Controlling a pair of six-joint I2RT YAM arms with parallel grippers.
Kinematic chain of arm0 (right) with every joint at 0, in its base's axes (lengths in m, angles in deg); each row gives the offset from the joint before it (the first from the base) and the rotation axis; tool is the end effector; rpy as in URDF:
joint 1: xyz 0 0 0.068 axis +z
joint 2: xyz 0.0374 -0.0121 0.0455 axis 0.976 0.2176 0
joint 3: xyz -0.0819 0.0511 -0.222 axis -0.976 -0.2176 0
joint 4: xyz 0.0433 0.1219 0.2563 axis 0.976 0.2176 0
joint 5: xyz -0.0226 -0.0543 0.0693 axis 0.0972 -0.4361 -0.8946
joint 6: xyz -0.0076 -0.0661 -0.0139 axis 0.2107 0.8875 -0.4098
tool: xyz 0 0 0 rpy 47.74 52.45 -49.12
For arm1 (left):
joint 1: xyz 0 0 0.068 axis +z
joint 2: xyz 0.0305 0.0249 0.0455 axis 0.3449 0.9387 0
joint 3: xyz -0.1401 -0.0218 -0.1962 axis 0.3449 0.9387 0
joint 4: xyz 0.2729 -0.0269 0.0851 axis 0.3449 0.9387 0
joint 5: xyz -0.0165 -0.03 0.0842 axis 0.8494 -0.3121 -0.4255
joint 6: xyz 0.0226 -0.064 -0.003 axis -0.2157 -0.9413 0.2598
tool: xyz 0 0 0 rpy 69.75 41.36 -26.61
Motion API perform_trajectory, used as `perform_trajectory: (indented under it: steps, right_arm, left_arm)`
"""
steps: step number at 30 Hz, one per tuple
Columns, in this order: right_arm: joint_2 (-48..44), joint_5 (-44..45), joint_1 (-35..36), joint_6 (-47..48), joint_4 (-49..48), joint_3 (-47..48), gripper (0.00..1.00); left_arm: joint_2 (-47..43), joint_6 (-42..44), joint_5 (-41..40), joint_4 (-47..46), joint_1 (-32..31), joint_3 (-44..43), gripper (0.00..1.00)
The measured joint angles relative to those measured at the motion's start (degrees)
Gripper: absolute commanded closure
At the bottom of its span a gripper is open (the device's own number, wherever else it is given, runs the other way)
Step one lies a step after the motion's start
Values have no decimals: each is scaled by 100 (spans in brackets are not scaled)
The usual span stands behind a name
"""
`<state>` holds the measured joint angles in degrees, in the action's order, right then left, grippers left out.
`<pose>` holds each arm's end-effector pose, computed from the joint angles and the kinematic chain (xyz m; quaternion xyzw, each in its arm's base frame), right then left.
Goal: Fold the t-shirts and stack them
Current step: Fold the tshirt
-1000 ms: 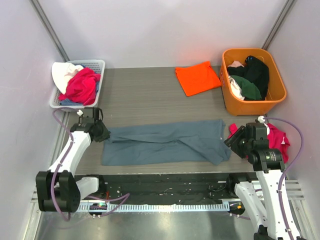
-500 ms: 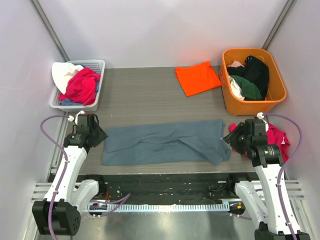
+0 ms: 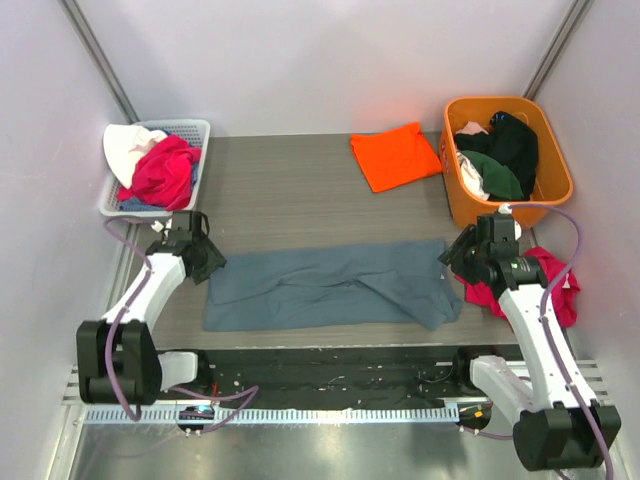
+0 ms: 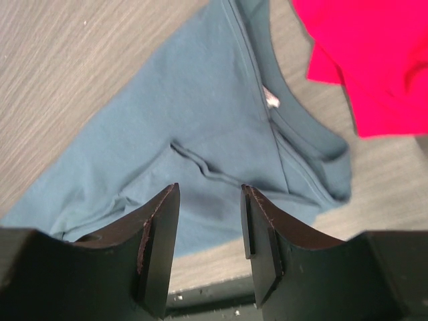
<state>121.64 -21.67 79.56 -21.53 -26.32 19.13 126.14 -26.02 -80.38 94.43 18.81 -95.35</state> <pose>0.2235 0.0065 0.2411 0.3090 0.8862 0.1097 0.3273 0.2697 0.0005 0.1551 -0.3581 0.8962 -0.0412 0.2585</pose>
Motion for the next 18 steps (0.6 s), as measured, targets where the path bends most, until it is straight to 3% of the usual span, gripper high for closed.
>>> perform_trajectory:
  steps: [7, 18]
  right_arm:
    - [1102, -46, 153, 57, -809, -11, 50]
    - [2612, 109, 852, 50, -1602, 13, 51]
  left_arm:
    - [927, 33, -85, -476, 0, -400, 53]
    - [1558, 177, -219, -824, 0, -533, 63]
